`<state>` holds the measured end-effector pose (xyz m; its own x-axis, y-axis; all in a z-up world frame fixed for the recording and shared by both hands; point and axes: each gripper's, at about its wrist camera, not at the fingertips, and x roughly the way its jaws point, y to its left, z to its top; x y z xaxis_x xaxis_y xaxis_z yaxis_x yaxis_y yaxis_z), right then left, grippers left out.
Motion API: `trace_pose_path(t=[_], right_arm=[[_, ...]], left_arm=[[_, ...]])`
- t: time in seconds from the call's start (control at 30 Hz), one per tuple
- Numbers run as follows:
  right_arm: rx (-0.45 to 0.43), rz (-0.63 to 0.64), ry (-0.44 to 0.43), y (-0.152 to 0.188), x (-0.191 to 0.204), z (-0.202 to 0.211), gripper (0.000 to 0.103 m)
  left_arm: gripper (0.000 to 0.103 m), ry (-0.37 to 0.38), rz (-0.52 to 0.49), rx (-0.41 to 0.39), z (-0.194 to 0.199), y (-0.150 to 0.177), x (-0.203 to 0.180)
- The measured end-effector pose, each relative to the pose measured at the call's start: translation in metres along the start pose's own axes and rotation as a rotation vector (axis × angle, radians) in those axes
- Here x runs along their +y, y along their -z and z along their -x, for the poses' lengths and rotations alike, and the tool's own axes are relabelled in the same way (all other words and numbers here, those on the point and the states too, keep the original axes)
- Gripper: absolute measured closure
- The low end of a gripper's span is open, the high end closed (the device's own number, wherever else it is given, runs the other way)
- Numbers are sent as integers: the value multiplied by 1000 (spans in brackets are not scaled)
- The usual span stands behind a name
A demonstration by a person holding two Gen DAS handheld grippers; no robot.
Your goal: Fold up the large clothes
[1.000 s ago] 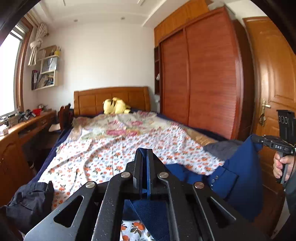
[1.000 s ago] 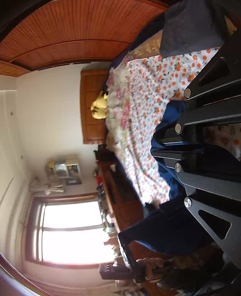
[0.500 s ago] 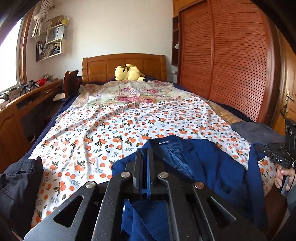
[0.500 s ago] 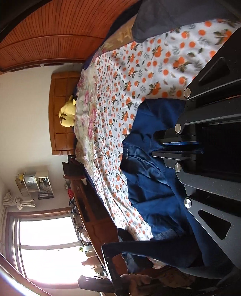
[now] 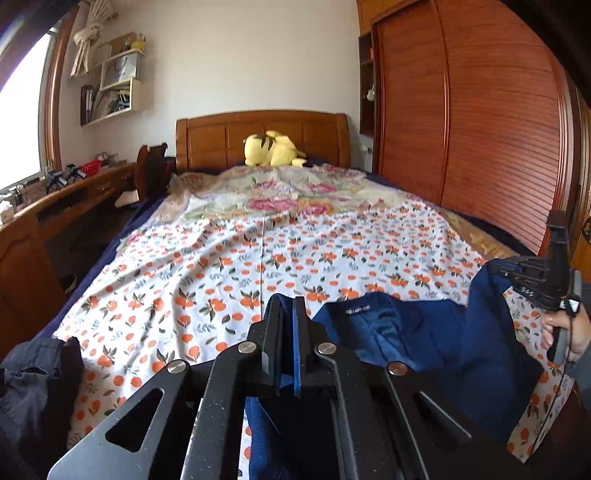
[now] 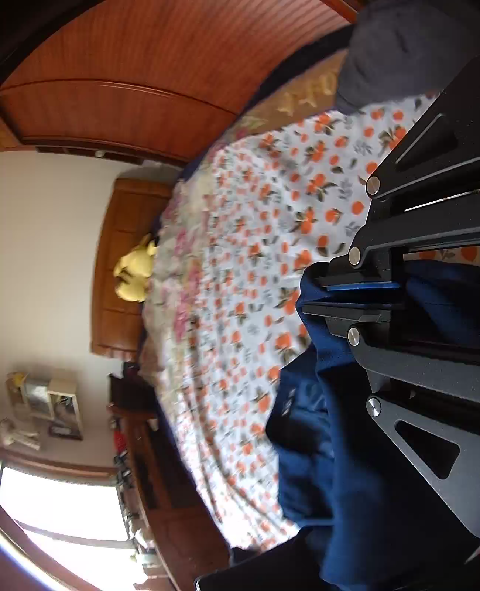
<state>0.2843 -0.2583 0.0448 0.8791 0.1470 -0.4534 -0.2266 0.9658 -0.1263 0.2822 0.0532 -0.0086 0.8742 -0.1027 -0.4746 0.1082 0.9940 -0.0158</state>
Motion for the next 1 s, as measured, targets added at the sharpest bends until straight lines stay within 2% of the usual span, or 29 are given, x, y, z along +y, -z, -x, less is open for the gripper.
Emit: trace_pose_path(t=[0.23, 0.37, 0.47, 0.5, 0.53, 0.6, 0.7, 0.8, 0.87, 0.93, 1.0], right_arm=[[121, -54, -14, 16, 5, -54, 99], [119, -45, -3, 10, 8, -41, 99], [114, -48, 3, 6, 14, -26, 94], [114, -44, 13, 8, 13, -29, 91], [110, -35, 20, 6, 17, -22, 89], [90, 0, 23, 6, 27, -10, 84], [58, 43, 18, -2, 47, 7, 73], [40, 60, -26, -11, 69, 17, 65], [27, 76, -61, -17, 89, 24, 63], [25, 99, -101, -22, 112, 28, 62], [27, 122, -144, -26, 133, 32, 61]], left_arm=[[98, -5, 1, 44, -25, 19, 8], [98, 3, 11, 36, -28, 27, 16], [97, -16, 20, 24, -23, 32, 27], [93, -11, 28, 22, -22, 33, 31], [82, -10, 32, 20, -21, 33, 35], [66, -10, 44, 4, -17, 34, 44], [65, 5, 63, 5, -13, 37, 57], [62, 15, 61, 24, -12, 45, 68], [52, 12, 65, 39, -12, 52, 75], [35, -1, 75, 50, -11, 60, 84], [32, -7, 86, 58, -9, 66, 93]])
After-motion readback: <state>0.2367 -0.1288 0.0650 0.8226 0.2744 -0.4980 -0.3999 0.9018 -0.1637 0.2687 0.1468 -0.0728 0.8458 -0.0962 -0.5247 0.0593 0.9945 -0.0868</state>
